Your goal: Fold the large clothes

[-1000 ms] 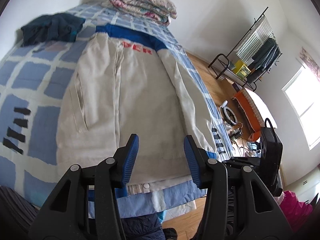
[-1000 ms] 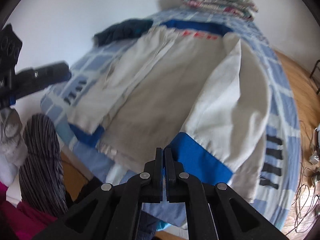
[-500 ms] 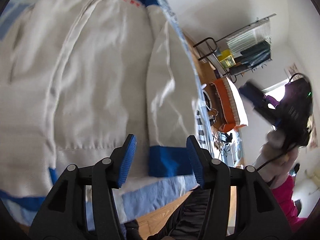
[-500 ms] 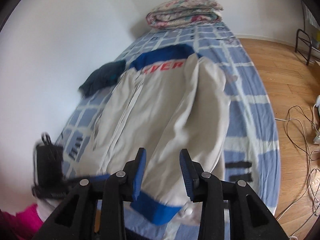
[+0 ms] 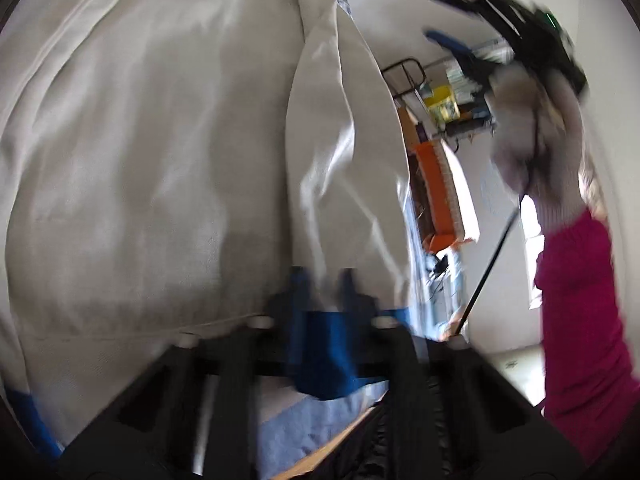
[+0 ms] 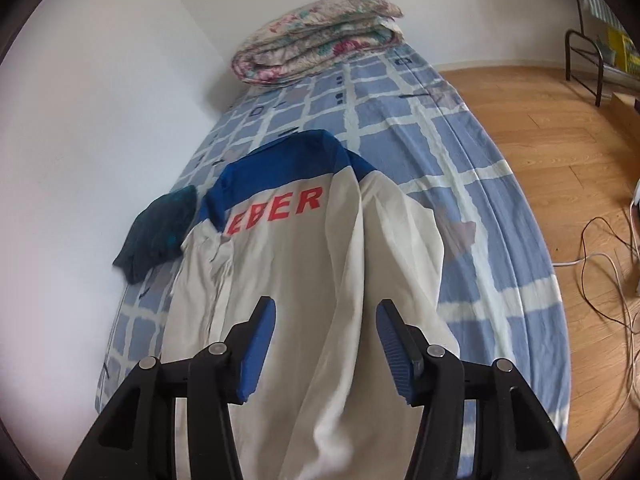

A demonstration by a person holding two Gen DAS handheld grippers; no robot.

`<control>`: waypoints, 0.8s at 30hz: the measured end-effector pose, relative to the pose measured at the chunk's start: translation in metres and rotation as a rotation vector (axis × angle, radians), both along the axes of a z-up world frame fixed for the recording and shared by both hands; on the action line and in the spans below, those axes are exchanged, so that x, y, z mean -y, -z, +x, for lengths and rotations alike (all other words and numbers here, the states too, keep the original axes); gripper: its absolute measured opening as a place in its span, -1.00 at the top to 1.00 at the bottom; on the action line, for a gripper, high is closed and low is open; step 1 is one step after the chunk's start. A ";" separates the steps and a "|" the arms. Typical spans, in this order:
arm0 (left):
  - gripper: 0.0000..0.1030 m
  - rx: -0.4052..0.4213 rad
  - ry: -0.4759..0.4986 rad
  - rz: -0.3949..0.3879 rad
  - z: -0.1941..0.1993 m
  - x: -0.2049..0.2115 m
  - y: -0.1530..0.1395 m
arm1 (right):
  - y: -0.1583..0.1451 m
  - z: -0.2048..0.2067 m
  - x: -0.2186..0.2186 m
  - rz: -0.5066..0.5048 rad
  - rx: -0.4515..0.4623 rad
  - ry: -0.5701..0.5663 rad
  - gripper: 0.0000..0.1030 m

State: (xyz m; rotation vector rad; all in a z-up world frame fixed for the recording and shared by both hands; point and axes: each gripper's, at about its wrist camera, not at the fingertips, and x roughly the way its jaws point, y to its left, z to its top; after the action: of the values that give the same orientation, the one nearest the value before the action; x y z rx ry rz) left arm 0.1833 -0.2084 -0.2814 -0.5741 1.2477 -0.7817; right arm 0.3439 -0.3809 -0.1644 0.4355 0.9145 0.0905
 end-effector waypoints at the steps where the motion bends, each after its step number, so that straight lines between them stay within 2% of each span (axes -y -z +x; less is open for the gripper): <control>1: 0.88 0.014 0.014 0.000 0.000 0.002 -0.001 | 0.004 0.011 0.000 -0.005 -0.009 0.010 -0.08; 5: 0.94 0.072 0.047 -0.005 -0.002 0.002 -0.013 | 0.023 0.053 -0.002 -0.033 -0.053 0.041 -0.08; 11: 0.97 0.115 0.051 -0.003 0.000 -0.005 -0.026 | 0.053 0.106 0.004 -0.011 -0.111 0.079 -0.08; 17: 0.97 0.123 0.056 -0.014 -0.001 -0.011 -0.029 | 0.074 0.151 -0.007 -0.089 -0.172 0.069 -0.03; 18: 0.97 0.126 0.063 -0.015 -0.002 -0.011 -0.029 | 0.077 0.155 -0.009 -0.091 -0.182 0.065 0.22; 19: 0.97 0.131 0.067 -0.012 -0.007 -0.005 -0.027 | 0.080 0.160 -0.010 -0.091 -0.195 0.063 0.57; 20: 0.97 0.139 0.074 -0.008 -0.008 -0.004 -0.028 | 0.081 0.162 -0.012 -0.092 -0.204 0.061 0.70; 21: 0.97 0.146 0.079 -0.003 -0.007 -0.002 -0.028 | 0.082 0.165 -0.016 -0.104 -0.213 0.059 0.92; 22: 0.97 0.149 0.082 -0.001 -0.008 -0.002 -0.028 | 0.081 0.166 -0.020 -0.127 -0.211 0.054 1.00; 24: 0.98 0.159 0.086 -0.003 -0.011 -0.002 -0.031 | 0.074 0.168 -0.031 -0.193 -0.201 0.038 1.00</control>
State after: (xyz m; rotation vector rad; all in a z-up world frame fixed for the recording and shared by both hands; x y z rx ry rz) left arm 0.1720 -0.2061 -0.2502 -0.4536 1.1302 -0.8846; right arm 0.5114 -0.3500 -0.2389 0.2849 1.1012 -0.0776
